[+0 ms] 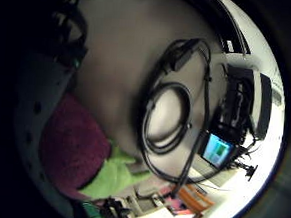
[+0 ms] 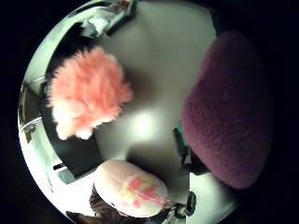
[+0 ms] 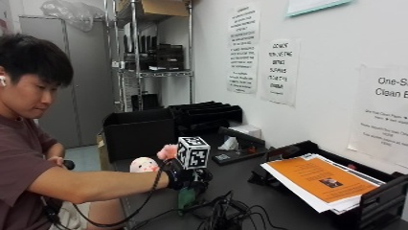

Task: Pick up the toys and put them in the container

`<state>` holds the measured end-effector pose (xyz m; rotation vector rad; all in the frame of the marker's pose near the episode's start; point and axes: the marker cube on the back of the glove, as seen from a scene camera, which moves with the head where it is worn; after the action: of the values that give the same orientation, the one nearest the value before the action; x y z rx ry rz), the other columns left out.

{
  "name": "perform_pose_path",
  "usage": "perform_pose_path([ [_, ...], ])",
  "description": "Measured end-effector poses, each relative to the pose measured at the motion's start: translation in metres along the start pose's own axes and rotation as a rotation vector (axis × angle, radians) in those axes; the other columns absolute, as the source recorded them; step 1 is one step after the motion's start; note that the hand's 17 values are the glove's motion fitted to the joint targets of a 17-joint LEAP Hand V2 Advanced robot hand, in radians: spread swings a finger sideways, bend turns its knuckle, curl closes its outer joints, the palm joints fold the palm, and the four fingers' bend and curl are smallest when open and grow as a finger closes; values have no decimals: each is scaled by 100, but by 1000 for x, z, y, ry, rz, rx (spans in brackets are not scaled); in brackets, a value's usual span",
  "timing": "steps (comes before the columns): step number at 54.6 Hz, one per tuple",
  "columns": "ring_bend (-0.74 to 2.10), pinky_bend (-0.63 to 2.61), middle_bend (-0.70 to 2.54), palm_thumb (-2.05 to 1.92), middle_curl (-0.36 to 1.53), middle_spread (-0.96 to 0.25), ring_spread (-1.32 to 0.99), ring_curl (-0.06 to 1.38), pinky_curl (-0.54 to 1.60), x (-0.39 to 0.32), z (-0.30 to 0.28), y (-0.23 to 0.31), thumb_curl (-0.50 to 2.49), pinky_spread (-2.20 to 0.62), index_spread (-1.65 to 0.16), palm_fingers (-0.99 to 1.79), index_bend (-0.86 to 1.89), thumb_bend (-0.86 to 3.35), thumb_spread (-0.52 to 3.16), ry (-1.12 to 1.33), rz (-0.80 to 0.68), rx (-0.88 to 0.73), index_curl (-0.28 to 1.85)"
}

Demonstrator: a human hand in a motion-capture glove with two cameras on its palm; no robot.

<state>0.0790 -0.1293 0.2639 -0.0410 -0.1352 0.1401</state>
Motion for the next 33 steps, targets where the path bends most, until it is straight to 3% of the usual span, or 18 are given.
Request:
perform_pose_path([
  [6,117,100,54,53,39,-23,-30,43,36,1,0,-7,44,-24,-26,76,17,20,121,-10,-18,62,11],
  [9,119,105,65,61,44,-26,-32,45,38,-1,-1,-11,48,-28,-26,92,20,21,111,-8,-26,89,12],
  [18,121,102,82,68,55,-30,-37,49,42,-8,-11,-19,59,-33,-31,108,34,19,88,-95,-26,57,17],
  [33,127,101,99,66,69,-30,-40,56,46,-80,-139,-9,73,-36,-36,108,66,13,62,-80,-138,140,32],
])
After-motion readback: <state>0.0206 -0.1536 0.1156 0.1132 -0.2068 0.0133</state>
